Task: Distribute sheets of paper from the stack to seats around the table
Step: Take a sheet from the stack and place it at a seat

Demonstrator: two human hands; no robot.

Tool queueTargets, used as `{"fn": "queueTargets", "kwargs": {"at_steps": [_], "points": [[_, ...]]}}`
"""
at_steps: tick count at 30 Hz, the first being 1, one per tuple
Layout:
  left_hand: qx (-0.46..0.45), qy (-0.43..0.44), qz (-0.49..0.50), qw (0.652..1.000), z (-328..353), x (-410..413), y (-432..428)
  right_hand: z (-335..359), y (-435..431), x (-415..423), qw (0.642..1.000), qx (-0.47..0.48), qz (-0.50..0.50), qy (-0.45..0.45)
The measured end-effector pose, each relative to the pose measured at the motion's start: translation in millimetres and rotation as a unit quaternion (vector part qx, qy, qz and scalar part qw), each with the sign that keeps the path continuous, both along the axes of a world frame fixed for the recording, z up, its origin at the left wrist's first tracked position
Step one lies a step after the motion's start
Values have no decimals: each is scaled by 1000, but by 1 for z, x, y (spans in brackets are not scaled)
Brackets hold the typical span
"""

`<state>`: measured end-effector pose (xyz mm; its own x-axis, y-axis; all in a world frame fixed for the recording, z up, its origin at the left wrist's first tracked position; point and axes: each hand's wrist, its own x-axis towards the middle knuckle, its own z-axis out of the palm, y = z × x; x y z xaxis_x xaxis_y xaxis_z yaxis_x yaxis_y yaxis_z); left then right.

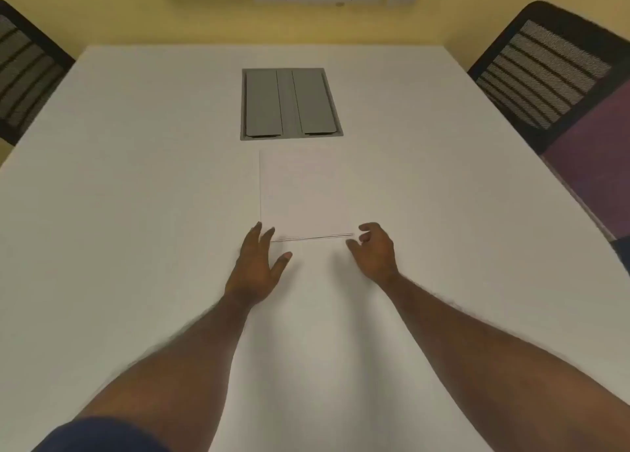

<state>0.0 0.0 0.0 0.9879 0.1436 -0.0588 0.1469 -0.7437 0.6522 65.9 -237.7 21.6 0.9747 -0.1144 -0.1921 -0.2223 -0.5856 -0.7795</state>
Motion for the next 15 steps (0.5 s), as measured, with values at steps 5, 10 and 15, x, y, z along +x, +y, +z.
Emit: {"fn": "queueTargets", "kwargs": {"at_steps": [5, 10, 15], "points": [[71, -24, -43, 996, -29, 8, 0, -19, 10, 29, 999, 1, -45, 18], [145, -43, -26, 988, -46, 13, 0, -36, 25, 55, 998, -26, -49, 20], [150, -52, -21, 987, -49, 12, 0, -37, 36, 72, 994, -81, -61, 39]]}}
